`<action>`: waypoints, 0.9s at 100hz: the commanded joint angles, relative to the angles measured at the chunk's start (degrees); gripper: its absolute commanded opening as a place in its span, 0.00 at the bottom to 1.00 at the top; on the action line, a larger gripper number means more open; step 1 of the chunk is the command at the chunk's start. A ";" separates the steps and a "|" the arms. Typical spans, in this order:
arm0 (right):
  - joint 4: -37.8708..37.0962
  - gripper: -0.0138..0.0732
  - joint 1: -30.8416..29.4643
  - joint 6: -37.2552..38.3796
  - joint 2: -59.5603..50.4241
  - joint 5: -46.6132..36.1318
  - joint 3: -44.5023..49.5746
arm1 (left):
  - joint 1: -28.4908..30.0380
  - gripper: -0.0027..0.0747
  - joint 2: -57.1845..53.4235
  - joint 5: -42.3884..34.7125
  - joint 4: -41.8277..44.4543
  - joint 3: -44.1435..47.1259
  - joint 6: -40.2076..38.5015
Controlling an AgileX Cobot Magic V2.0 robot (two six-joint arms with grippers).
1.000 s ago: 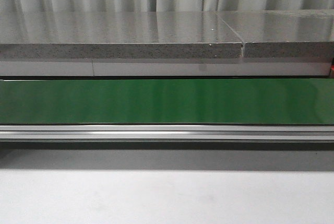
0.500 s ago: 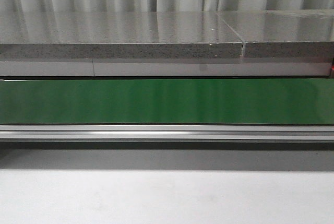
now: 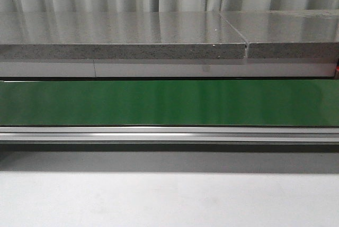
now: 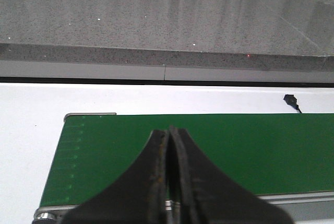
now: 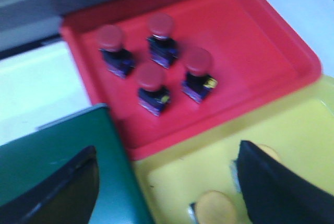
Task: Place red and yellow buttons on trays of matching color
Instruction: 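Lift the right gripper out of the tray back above the belt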
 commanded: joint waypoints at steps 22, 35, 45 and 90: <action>-5.02 0.79 19.10 -1.24 -8.19 -2.32 -1.11 | -0.40 0.01 0.29 -4.21 -0.42 -1.59 0.15; -6.47 0.77 22.88 -1.24 -11.64 -1.85 -0.94 | -0.40 0.01 0.29 -4.21 -0.42 -1.59 0.15; -6.47 0.70 23.33 -1.24 -14.79 -2.69 0.76 | -0.40 0.01 0.29 -4.21 -0.42 -1.59 0.15; -6.65 0.08 23.33 -1.24 -34.74 -2.97 17.56 | -0.40 0.01 0.29 -4.21 -0.42 -1.59 0.15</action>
